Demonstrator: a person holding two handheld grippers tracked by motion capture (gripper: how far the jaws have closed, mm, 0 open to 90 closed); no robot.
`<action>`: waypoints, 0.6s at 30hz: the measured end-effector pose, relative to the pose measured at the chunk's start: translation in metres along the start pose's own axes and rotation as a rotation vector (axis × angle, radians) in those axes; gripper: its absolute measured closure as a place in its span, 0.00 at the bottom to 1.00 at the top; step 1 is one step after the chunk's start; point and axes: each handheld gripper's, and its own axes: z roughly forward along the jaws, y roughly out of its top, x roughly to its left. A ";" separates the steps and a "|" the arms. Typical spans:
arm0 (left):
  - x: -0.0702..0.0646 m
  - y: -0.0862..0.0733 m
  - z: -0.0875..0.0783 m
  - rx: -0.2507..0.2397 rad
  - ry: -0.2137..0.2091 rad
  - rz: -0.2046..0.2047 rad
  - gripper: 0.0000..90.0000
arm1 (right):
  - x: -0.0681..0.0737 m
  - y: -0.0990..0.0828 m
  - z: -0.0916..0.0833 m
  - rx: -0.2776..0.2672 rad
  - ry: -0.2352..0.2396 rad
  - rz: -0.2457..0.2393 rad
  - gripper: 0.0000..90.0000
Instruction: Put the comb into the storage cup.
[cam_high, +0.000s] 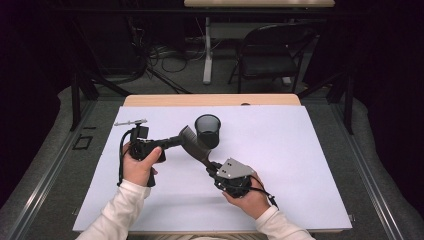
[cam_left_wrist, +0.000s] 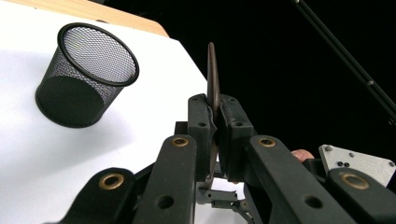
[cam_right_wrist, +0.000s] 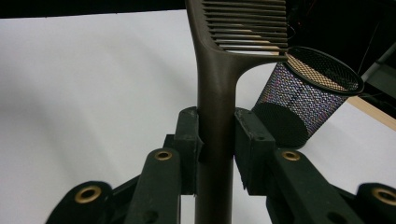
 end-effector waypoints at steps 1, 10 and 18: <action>0.000 0.001 0.001 0.005 0.002 -0.003 0.94 | 0.000 0.000 0.000 0.000 0.000 0.001 0.80; 0.003 0.006 0.003 0.034 0.014 -0.037 0.94 | 0.001 -0.001 0.003 0.012 0.007 0.014 0.75; 0.006 0.011 0.006 0.039 0.024 -0.063 0.94 | 0.000 -0.002 0.005 0.023 0.013 0.031 0.72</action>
